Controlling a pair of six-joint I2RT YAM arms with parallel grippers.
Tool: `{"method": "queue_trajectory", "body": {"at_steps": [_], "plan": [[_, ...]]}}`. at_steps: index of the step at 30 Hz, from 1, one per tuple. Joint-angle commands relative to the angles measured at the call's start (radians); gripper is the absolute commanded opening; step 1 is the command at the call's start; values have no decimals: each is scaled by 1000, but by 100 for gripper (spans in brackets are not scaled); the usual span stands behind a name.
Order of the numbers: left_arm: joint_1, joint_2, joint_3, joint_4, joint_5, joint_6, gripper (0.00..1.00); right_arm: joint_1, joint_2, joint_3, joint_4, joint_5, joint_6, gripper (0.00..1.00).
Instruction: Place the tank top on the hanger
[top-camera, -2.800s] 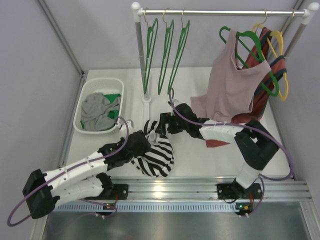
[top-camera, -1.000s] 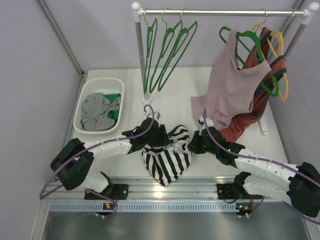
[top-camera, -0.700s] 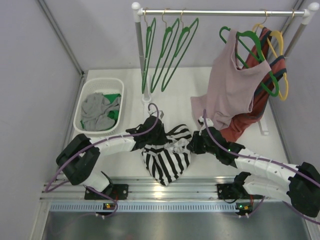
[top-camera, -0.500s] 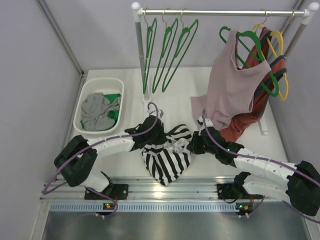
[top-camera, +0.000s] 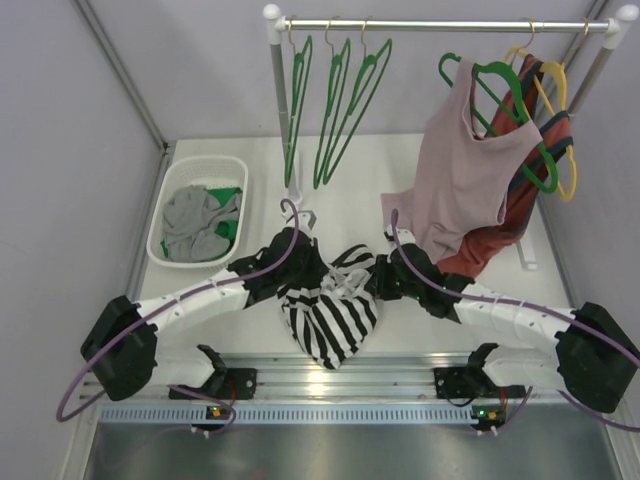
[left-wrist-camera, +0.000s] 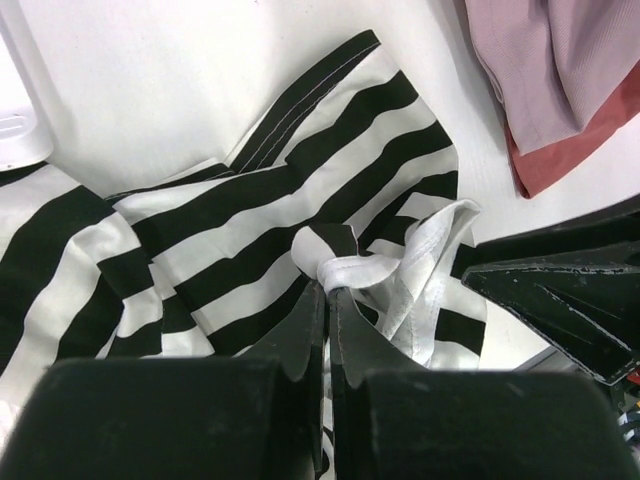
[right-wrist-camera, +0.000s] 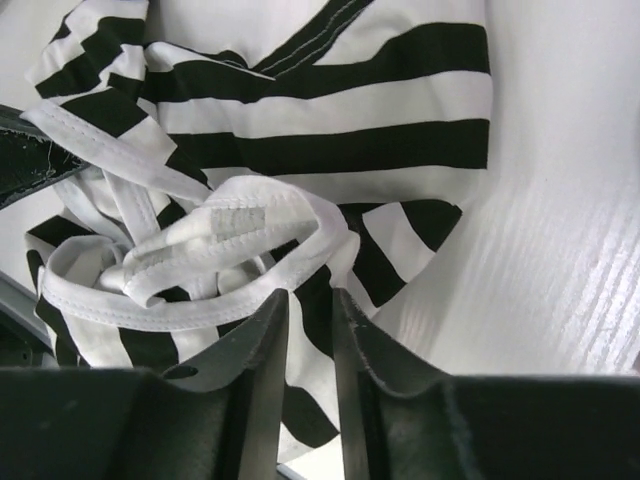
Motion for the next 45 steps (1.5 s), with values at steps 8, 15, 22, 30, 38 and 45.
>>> {"method": "queue_trajectory", "body": {"at_steps": [8,15,22,30,38,45], "plan": [[3,-101,24,-37,-28,33,0,9,33,89,72,-12,-2,46],[4,-135,35,-52,-23,47,0,-9,91,100,117,-3,-12,49],[3,-150,36,-71,-22,57,0,-58,142,95,229,-117,8,28],[3,-225,72,-173,-144,68,0,-64,28,115,111,-79,-7,0],[6,-334,229,-406,-442,48,0,-67,-249,265,-201,144,-104,0],[6,-382,378,-500,-512,53,0,-67,-322,440,-368,225,-142,0]]}}
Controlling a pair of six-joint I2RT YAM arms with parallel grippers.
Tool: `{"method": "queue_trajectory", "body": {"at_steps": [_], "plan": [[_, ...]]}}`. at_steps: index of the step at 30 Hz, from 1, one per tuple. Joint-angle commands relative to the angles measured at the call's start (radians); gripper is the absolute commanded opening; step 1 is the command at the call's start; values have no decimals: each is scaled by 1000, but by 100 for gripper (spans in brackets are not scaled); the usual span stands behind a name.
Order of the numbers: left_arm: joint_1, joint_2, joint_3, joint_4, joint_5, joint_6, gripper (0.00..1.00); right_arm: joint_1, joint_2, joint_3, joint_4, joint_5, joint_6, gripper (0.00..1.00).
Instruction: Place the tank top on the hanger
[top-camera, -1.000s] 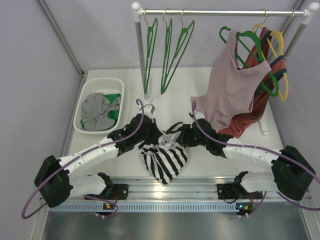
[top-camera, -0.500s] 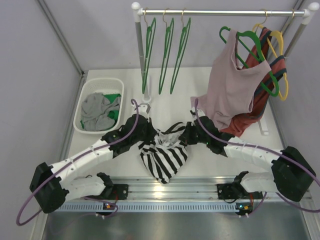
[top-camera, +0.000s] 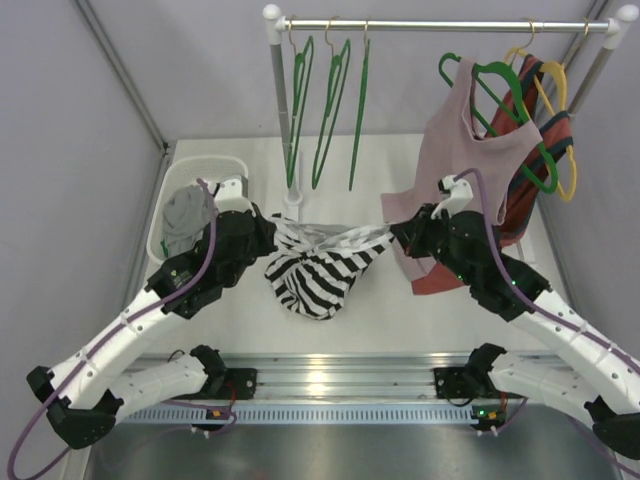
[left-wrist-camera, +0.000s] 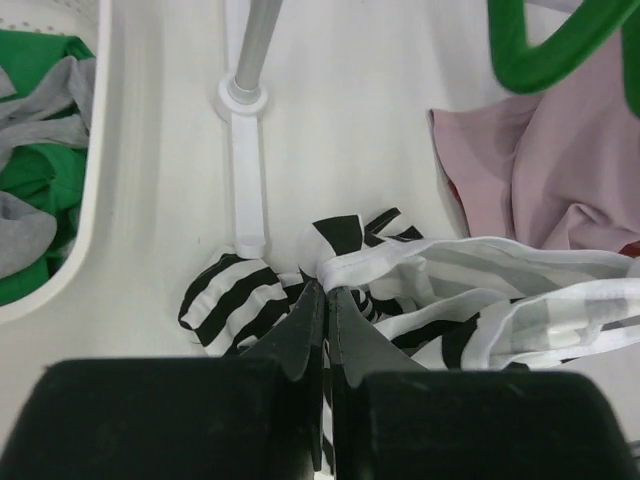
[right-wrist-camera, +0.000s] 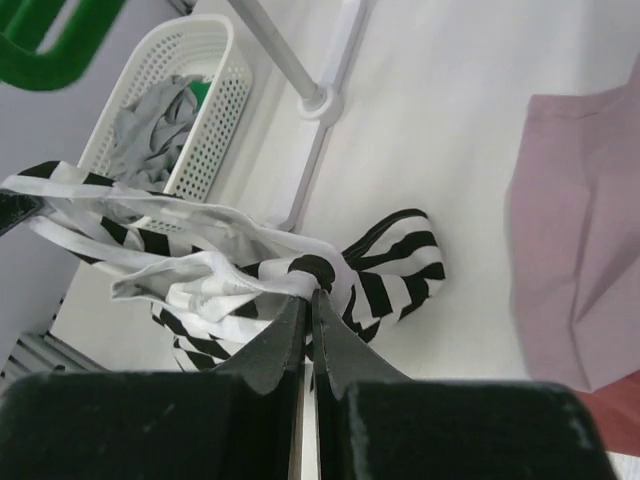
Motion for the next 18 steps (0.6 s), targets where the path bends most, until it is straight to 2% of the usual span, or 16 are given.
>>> {"method": "queue_trajectory", "body": {"at_steps": [1,11,18], "plan": [[4,-25,124,-69,-85,8,0,-9,-14,113,-130,84,-46,0],[2,2,376,-107,-56,99,0,-9,10,399,-157,96,-226,0],[2,25,540,-129,-33,186,0,-9,50,543,-150,98,-266,0]]}}
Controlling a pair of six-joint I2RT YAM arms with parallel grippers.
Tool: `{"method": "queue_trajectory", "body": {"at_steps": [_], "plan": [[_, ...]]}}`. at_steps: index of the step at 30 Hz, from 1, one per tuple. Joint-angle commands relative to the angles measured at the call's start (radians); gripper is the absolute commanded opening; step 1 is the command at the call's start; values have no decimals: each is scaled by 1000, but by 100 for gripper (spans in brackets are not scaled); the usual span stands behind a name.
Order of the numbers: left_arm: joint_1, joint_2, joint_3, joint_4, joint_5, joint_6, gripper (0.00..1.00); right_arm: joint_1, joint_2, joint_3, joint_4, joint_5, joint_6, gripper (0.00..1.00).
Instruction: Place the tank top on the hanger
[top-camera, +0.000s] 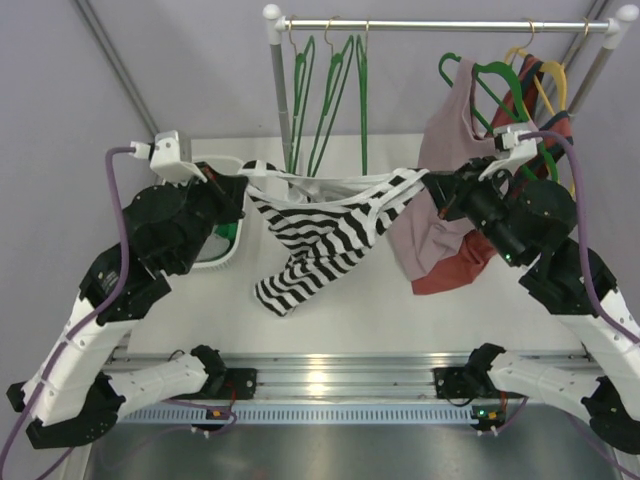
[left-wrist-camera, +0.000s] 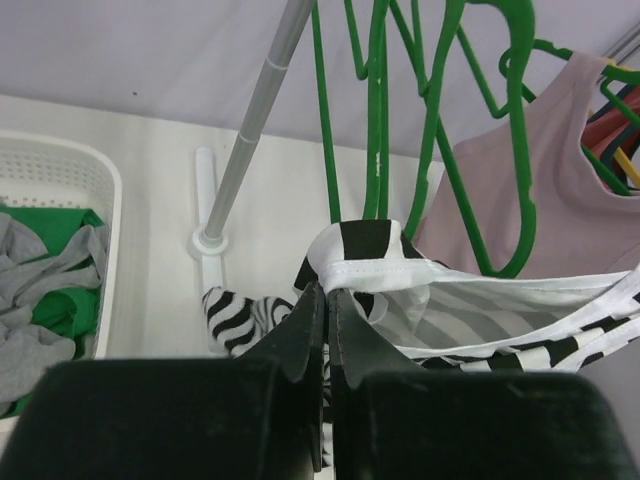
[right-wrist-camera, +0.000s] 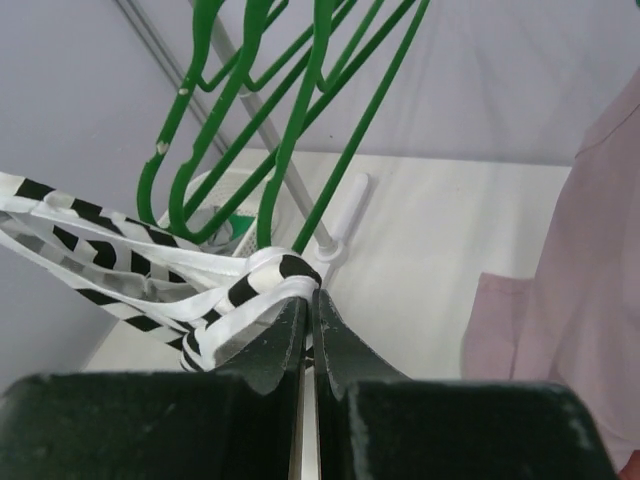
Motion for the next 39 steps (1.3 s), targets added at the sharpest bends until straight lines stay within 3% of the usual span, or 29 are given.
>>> {"method": "queue_trajectory", "body": {"at_steps": [1,6,10,16,20,24,26,27,28,30,33,37,39], "plan": [[2,7,97,-17,13,76,0,-8,22,83,22,21,-48,0],[2,3,130,-6,36,99,0,-10,36,109,43,37,-64,0],[2,16,174,0,42,116,0,-33,86,224,37,43,-99,0],[2,29,177,-1,57,114,0,-83,174,346,30,-76,-102,0],[2,3,98,-2,75,56,0,-112,183,301,40,-189,-68,0],[4,-60,-155,40,132,-38,0,-112,91,55,112,-258,-1,2],[2,-97,-259,69,177,-120,0,-112,10,-158,171,-311,79,2],[2,-109,-387,89,192,-148,0,-112,-42,-305,188,-330,106,2],[2,-134,-528,145,247,-212,0,-112,-65,-381,221,-347,166,2],[2,-149,-676,225,301,-268,0,-111,-134,-598,250,-356,247,2],[-1,-139,-925,403,382,-350,0,-108,-200,-783,297,-359,314,3],[-18,-100,-1054,503,416,-407,0,-99,-289,-986,292,-381,380,8],[-27,-99,-1071,514,418,-410,9,-89,-315,-1009,257,-381,377,13]]}}
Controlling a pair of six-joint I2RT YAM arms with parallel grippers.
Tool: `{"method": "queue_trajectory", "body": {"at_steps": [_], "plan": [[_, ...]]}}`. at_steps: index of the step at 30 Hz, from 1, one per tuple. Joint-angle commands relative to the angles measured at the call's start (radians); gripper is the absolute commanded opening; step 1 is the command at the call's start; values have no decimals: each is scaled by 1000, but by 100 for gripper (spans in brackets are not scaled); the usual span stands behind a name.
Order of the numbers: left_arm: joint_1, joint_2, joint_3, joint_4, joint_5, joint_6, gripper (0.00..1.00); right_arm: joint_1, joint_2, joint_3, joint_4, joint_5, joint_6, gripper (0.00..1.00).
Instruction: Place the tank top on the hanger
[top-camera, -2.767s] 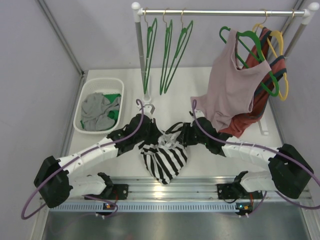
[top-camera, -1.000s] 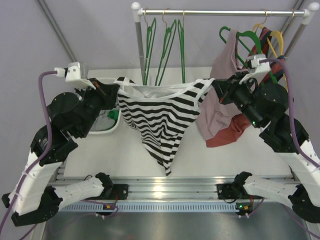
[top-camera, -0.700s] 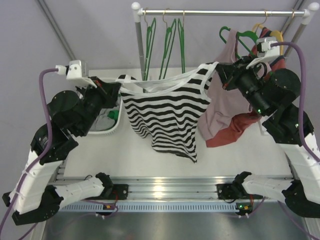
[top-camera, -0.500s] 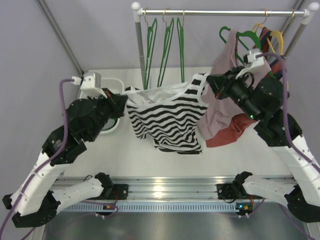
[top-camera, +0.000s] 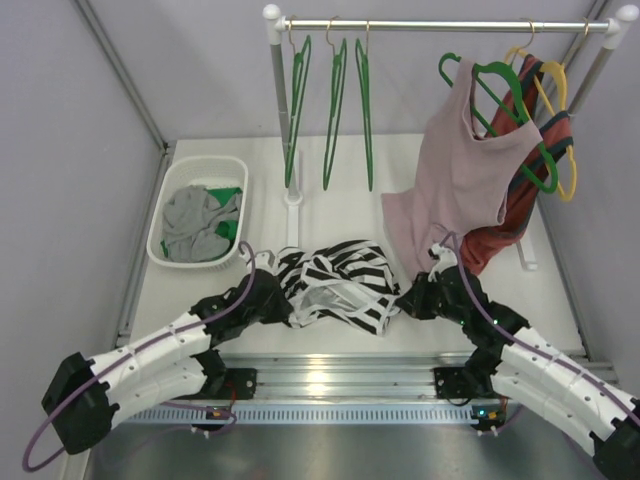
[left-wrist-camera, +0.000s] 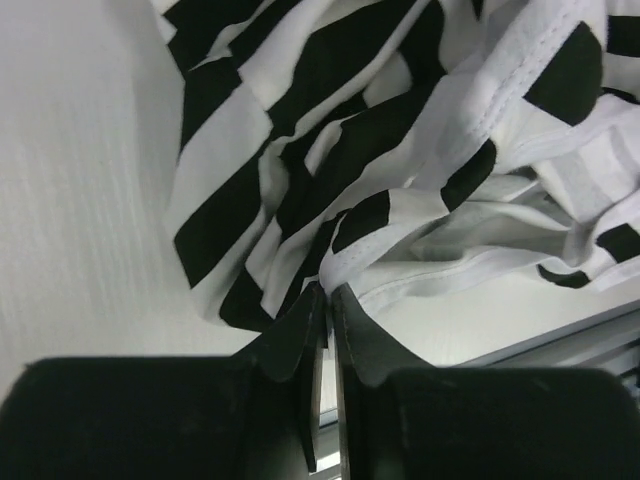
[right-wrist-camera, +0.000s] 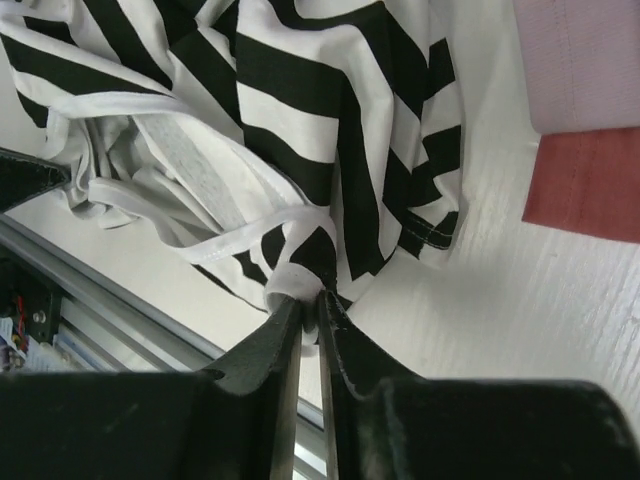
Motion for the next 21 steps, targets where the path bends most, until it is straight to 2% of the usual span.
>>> {"method": "queue_trajectory", "body": {"at_steps": [1,3,4,7,14,17,19,20,21], "plan": [[-24,-20,6,208,42,-61,14,9,-64,9,62,-18,58,15],[-27,-34,9,197,41,-46,22,12,-77,27,13,-2,41,24],[-29,-40,12,191,43,-41,30,12,-78,38,-1,9,35,28],[-27,-68,32,158,40,-17,41,12,-67,99,-58,39,9,40],[-27,-149,114,21,-40,2,49,12,6,337,-210,156,-45,63],[-27,-158,159,-45,-69,8,51,12,58,482,-276,239,-71,68],[-27,-157,182,-67,-87,16,51,12,132,623,-290,284,-111,74],[-27,-155,203,-82,-92,17,51,12,164,680,-310,298,-128,75],[-27,-154,213,-83,-100,20,51,9,246,805,-324,332,-161,75]]}}
